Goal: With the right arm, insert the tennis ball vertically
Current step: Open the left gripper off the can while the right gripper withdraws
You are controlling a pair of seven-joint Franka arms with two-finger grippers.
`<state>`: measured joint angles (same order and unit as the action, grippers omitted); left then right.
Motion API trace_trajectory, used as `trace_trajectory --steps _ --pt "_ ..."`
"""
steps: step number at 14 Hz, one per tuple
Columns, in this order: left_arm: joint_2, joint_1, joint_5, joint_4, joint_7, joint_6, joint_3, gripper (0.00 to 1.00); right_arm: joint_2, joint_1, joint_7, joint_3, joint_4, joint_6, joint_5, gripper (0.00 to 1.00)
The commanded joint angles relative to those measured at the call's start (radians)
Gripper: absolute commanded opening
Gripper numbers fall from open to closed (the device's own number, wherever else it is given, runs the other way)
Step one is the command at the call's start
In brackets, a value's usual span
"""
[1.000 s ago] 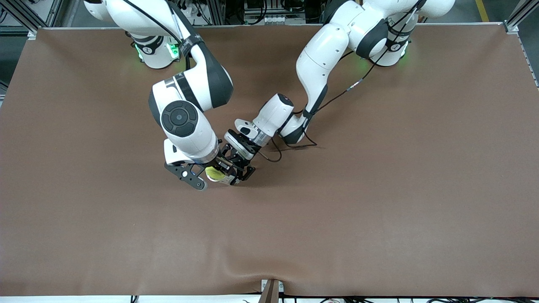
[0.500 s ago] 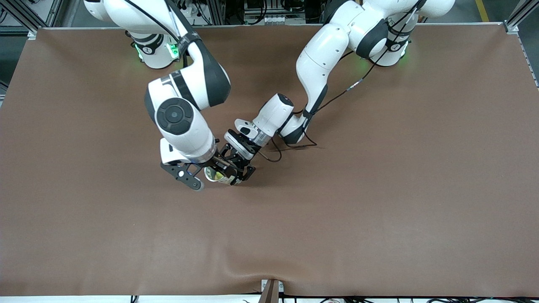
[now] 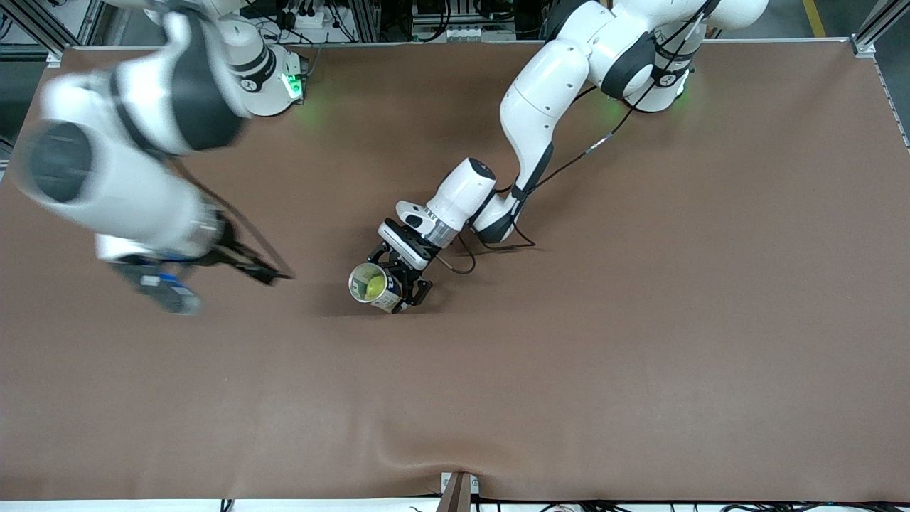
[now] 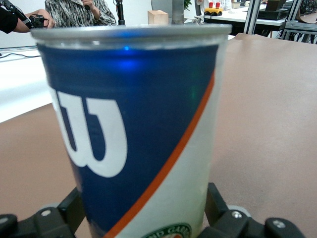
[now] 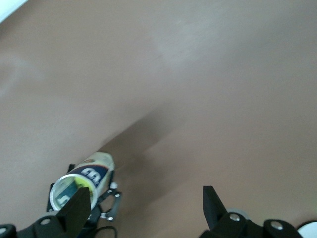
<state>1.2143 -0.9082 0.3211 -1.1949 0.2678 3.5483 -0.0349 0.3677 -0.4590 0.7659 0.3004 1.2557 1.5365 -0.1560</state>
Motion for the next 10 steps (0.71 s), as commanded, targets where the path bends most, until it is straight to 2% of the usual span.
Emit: trace_trajectory --steps 1,3,6,7,10 --pt "-0.016 -0.003 0.027 -0.009 -0.004 0.006 0.001 1.00 -0.047 0.107 -0.120 -0.006 0.016 -0.025 0.004 1.00" --pt "-0.035 0.000 0.027 -0.040 0.001 0.006 0.001 1.00 -0.055 0.169 -0.244 0.026 0.016 -0.027 0.010 1.00" --pt "-0.062 0.000 0.027 -0.095 -0.001 0.006 0.001 1.00 -0.055 0.191 -0.410 0.090 0.016 -0.026 0.070 1.00" --pt "-0.093 0.000 0.027 -0.150 -0.001 0.006 0.000 1.00 -0.055 0.191 -0.436 0.121 0.016 -0.019 0.069 1.00" --pt "-0.192 0.000 0.024 -0.293 0.001 0.006 0.000 1.00 -0.052 0.184 -0.456 0.128 0.017 -0.006 0.067 1.00"
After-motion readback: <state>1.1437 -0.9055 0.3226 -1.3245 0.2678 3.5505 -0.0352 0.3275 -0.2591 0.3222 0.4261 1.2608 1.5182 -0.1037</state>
